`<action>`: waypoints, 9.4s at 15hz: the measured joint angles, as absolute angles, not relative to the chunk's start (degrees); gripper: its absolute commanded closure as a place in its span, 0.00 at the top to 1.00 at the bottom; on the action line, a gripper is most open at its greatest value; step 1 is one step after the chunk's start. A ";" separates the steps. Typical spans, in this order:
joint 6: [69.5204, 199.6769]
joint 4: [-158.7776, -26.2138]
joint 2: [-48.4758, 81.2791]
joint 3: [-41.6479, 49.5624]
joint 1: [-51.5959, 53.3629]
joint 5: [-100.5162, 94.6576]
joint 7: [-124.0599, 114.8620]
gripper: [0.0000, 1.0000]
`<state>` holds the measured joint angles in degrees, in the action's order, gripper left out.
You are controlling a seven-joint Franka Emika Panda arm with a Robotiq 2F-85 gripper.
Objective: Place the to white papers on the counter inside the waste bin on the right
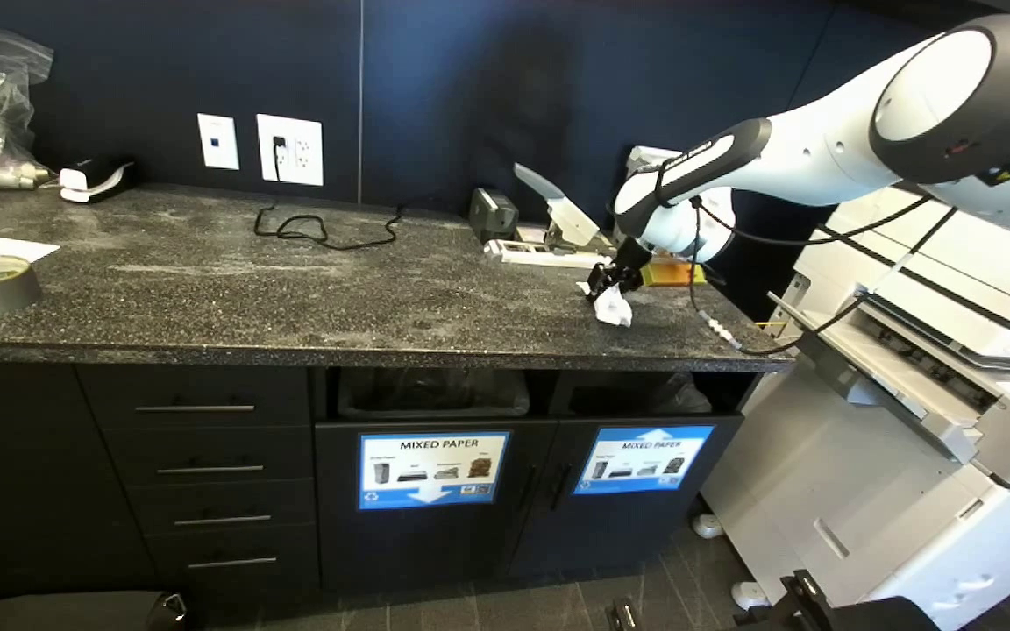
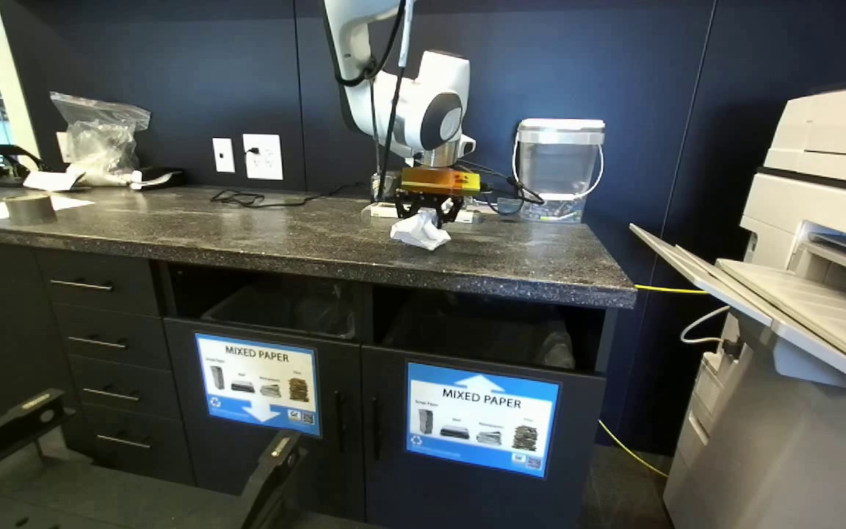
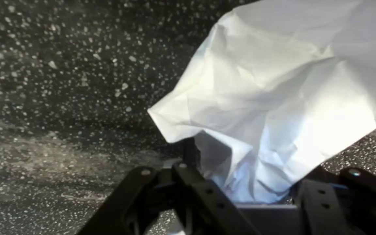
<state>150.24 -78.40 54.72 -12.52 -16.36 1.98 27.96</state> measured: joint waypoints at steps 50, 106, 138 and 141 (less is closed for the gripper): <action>211.66 -123.43 57.63 -9.47 -27.51 -20.98 11.03 0.14; 215.78 -96.74 72.78 -0.06 -19.70 -27.38 -5.42 1.00; 114.46 -144.73 -24.11 -4.98 -13.23 0.42 3.31 1.00; 109.05 -145.02 -31.00 -0.61 -9.92 0.33 4.28 1.00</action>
